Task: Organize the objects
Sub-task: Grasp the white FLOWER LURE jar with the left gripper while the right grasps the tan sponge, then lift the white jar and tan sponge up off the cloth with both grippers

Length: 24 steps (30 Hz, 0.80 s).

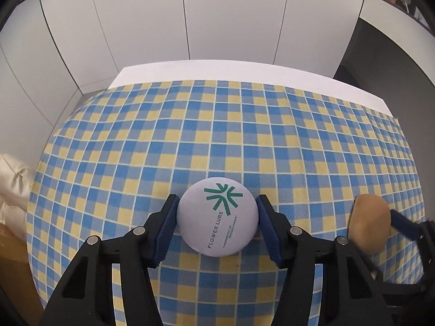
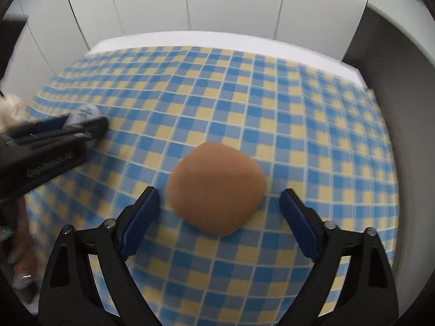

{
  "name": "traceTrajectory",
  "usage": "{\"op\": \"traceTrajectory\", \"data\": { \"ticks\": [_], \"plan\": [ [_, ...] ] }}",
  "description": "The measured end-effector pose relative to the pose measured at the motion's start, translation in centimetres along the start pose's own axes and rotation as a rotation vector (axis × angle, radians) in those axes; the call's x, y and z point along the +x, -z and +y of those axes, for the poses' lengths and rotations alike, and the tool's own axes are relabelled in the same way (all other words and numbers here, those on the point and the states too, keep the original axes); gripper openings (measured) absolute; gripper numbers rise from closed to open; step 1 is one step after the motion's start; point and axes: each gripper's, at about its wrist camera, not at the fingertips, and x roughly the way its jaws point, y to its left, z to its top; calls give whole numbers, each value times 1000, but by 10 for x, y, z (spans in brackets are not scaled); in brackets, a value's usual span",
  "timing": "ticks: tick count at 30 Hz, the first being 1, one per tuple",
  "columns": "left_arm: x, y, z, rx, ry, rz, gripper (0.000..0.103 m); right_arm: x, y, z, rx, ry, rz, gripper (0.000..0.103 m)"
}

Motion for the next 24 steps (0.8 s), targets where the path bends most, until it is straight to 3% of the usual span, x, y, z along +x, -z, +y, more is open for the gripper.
{"op": "traceTrajectory", "data": {
  "ticks": [2,4,11,24],
  "plan": [
    [-3,3,-2,-3,-5,9,58,1,-6,0,24,-7,36,61],
    [-6,4,2,-5,-8,22,58,-1,-8,-4,50,-10,41,50],
    [-20,14,10,-19,5,51,58,-15,-19,-29,134,-40,59,34],
    [-97,-8,10,27,-40,0,58,-86,-55,-46,185,45,17,34]
  ]
}}
